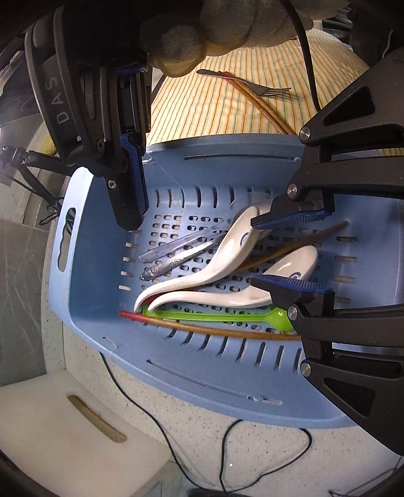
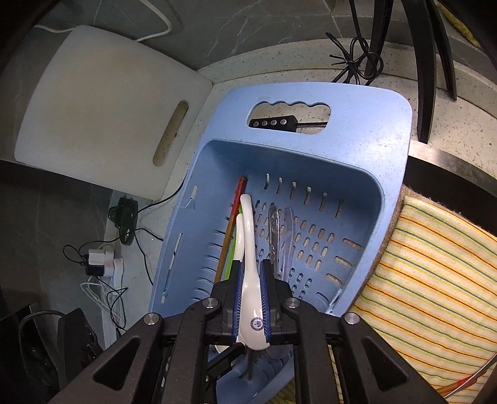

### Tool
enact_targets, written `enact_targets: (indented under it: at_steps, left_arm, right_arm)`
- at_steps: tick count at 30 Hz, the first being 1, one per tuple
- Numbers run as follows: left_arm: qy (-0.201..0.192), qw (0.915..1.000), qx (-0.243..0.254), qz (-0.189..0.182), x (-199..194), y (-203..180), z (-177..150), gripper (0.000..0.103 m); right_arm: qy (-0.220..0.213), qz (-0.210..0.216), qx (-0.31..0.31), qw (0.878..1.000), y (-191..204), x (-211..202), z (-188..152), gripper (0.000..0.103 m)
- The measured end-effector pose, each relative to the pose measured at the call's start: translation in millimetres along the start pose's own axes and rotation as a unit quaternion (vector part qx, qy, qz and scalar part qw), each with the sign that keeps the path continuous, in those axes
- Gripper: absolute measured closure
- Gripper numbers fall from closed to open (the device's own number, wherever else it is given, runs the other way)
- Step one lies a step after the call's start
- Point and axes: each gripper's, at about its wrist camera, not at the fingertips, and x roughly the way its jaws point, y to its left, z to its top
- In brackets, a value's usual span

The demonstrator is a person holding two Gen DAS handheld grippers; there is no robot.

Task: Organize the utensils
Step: 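Carry the white ceramic spoon into the blue basket and open the left gripper, then move both grippers back over the fork and chopsticks on the towel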

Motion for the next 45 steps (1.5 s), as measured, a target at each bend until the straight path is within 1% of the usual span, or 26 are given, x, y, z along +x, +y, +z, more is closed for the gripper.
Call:
enact_targets:
  at_steps: [2, 4, 8, 12, 15, 18, 20, 21, 23, 25, 27, 29, 32, 34, 38, 42, 45]
  left_arm:
    - [-0.003, 1.0000, -0.001, 0.004, -4.4, 1.0, -1.1, 0.075]
    - [-0.004, 1.0000, -0.002, 0.007, -8.3, 1.6, -2.4, 0.075]
    - [-0.011, 0.9998, -0.004, 0.014, -18.3, 0.3, -7.1, 0.075]
    - [-0.017, 0.9996, -0.003, 0.022, -30.0, -4.6, -14.1, 0.073]
    - [-0.023, 0.9993, 0.003, 0.029, -38.2, -11.2, -16.5, 0.072]
    - [-0.034, 0.9988, 0.011, 0.034, -49.5, -19.2, -21.3, 0.072]
    - [-0.041, 0.9983, 0.016, 0.037, -54.3, -24.1, -23.4, 0.071]
    - [-0.044, 0.9981, 0.017, 0.039, -56.8, -26.9, -24.5, 0.068]
    - [-0.052, 0.9977, 0.022, 0.039, -61.7, -33.9, -27.0, 0.065]
    - [-0.056, 0.9973, 0.026, 0.040, -64.8, -41.0, -28.9, 0.065]
    - [-0.061, 0.9971, 0.027, 0.037, -67.7, -47.2, -30.9, 0.065]
    - [-0.064, 0.9971, 0.027, 0.030, -70.2, -54.5, -33.3, 0.065]
    - [-0.066, 0.9968, 0.036, 0.027, -72.4, -65.7, -36.0, 0.065]
    - [-0.068, 0.9966, 0.040, 0.024, -73.7, -73.7, -36.7, 0.065]
    - [-0.067, 0.9960, 0.055, 0.019, -72.9, -91.7, -37.2, 0.065]
    - [-0.065, 0.9953, 0.071, 0.011, -70.7, -109.6, -36.1, 0.065]
    - [-0.064, 0.9944, 0.083, 0.006, -68.3, -123.8, -33.8, 0.065]
  right_arm:
    - [-0.005, 0.000, -0.008, 1.000, 3.6, -4.1, -1.5, 0.090]
    - [-0.008, 0.002, -0.013, 1.000, 5.9, -9.4, -3.1, 0.085]
    - [-0.017, 0.005, -0.024, 1.000, 9.2, -21.4, -7.8, 0.081]
    - [-0.029, 0.004, -0.036, 0.999, 10.6, -36.1, -16.4, 0.076]
    - [-0.049, -0.009, -0.057, 0.997, 14.0, -52.4, -27.0, 0.074]
    - [-0.071, -0.027, -0.078, 0.994, 18.3, -69.7, -38.4, 0.070]
    - [-0.088, -0.044, -0.092, 0.991, 21.4, -83.3, -47.0, 0.069]
    - [-0.096, -0.054, -0.100, 0.989, 23.7, -88.7, -51.0, 0.069]
    - [-0.115, -0.076, -0.116, 0.984, 27.3, -100.8, -60.0, 0.069]
    - [-0.132, -0.090, -0.124, 0.979, 28.2, -112.9, -69.1, 0.068]
    - [-0.143, -0.095, -0.129, 0.977, 28.1, -121.8, -76.1, 0.068]
    - [-0.157, -0.098, -0.130, 0.974, 25.9, -132.9, -84.1, 0.067]
    - [-0.176, -0.105, -0.128, 0.970, 18.8, -147.9, -93.0, 0.063]
    - [-0.190, -0.108, -0.126, 0.968, 12.6, -158.5, -100.8, 0.057]
    - [-0.208, -0.113, -0.118, 0.964, -2.0, -175.1, -113.8, 0.057]
    - [-0.225, -0.140, -0.118, 0.957, -14.9, -190.5, -125.6, 0.057]
    - [-0.231, -0.153, -0.113, 0.954, -24.3, -199.6, -131.4, 0.057]
